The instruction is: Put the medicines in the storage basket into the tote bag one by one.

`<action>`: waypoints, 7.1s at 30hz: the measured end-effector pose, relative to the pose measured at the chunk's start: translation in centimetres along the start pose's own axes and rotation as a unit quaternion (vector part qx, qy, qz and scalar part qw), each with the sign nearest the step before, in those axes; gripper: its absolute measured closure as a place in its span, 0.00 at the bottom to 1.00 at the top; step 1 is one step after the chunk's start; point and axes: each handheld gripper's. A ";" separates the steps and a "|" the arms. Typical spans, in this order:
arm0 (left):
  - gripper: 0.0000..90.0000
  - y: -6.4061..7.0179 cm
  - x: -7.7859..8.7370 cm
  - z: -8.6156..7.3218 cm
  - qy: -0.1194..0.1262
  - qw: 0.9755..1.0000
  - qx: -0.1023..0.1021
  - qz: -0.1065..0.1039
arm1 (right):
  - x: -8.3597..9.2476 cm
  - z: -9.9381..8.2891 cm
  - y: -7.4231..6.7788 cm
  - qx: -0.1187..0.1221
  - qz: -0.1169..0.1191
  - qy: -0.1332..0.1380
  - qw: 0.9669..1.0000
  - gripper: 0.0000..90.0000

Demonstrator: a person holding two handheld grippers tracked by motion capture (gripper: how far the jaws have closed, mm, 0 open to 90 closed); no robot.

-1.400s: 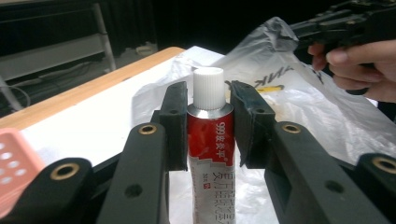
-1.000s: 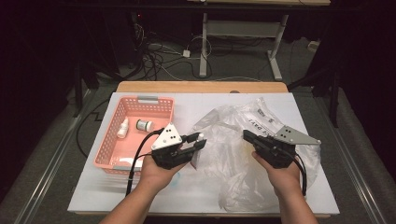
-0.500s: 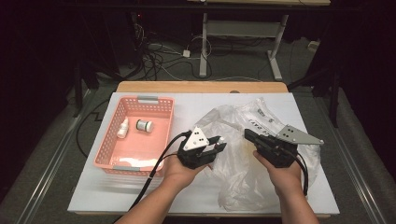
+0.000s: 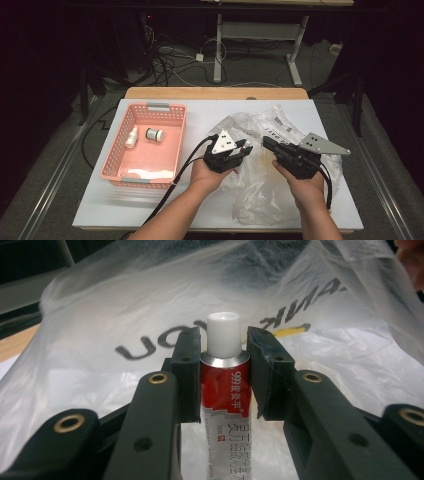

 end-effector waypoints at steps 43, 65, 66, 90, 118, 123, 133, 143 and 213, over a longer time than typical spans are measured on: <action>0.62 0.3 -1.1 -1.3 -0.036 0.999 0.024 -0.031 | 0.2 -0.2 0.7 -0.006 -0.012 -0.001 1.000 1.00; 0.29 0.9 5.7 -2.7 -0.033 0.998 0.040 -0.029 | 0.2 -0.7 0.6 -0.004 -0.014 -0.011 1.000 1.00; 0.26 0.8 6.0 -2.7 -0.035 0.998 0.043 -0.031 | 0.2 -0.7 0.6 -0.004 -0.014 -0.011 1.000 1.00; 0.00 -0.5 10.3 -3.4 -0.037 0.997 0.066 0.009 | 0.4 -0.8 0.4 0.002 -0.015 -0.015 1.000 1.00; 0.00 -5.7 16.5 -4.2 -0.043 0.988 0.079 0.122 | 0.8 -0.8 0.7 -0.003 -0.015 -0.009 1.000 1.00; 0.00 -6.6 17.3 -4.5 -0.042 0.986 0.090 0.130 | 0.8 -0.8 0.7 -0.003 -0.014 -0.010 1.000 1.00; 0.00 -7.9 19.1 -4.9 -0.036 0.982 0.102 0.154 | 0.9 -0.8 0.7 -0.003 -0.015 -0.010 1.000 1.00; 0.00 -8.9 20.1 -5.5 -0.038 0.978 0.117 0.167 | 0.9 -0.8 0.7 -0.001 -0.016 -0.010 1.000 1.00; 0.07 -21.3 12.6 -7.1 -0.228 0.924 0.216 0.219 | 1.0 -0.6 0.7 -0.005 -0.009 -0.003 1.000 1.00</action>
Point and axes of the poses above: each handheld gripper's, and its own axes: x roughly backward along the jaws, z roughly out of its top, y roughly to its right, and after that the axes turned 4 degrees about y, right-handed
